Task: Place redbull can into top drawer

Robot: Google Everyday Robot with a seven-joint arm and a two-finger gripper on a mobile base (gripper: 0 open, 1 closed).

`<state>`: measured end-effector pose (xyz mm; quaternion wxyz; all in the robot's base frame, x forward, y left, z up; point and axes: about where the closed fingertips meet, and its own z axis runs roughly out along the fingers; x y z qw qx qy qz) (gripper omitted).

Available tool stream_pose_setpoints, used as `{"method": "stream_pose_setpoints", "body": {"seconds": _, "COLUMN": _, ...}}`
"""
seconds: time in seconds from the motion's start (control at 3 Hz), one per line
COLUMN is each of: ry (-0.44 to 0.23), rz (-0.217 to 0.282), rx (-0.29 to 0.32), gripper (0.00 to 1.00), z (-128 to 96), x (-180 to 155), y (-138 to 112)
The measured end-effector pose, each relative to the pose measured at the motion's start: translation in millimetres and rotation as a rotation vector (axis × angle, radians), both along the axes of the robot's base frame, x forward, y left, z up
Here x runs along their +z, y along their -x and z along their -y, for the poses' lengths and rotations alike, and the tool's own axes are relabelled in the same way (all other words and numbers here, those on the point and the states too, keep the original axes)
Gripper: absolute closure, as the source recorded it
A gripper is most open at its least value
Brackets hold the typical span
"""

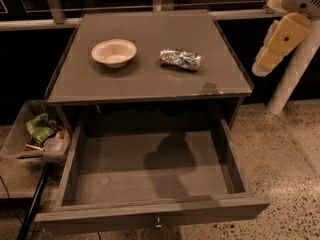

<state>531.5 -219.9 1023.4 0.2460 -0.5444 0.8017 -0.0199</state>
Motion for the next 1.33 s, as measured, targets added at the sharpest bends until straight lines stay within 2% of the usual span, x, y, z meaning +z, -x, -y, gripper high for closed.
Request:
{"method": "stream_pose_setpoints", "body": {"seconds": 0.33, "ry": -0.060, "rz": 0.020, "rx": -0.002, "gripper": 0.00, "z": -13.0, "x": -3.8, "y": -4.3}}
{"method": "stream_pose_setpoints", "body": {"seconds": 0.67, "ry": -0.209, "rz": 0.046, "rx": -0.007, "gripper": 0.00, "z": -41.8, "x": -20.5, "y": -16.3}}
{"method": "stream_pose_setpoints", "body": {"seconds": 1.0, "ry": -0.358, "rz": 0.124, "rx": -0.004, "gripper": 0.00, "z": -65.5, "x": -23.0, "y": -35.9}}
{"method": "stream_pose_setpoints", "body": {"seconds": 1.33, "ry": -0.444, "rz": 0.227, "rx": -0.025, "gripper": 0.00, "z": -90.1, "x": -29.5, "y": -77.1}}
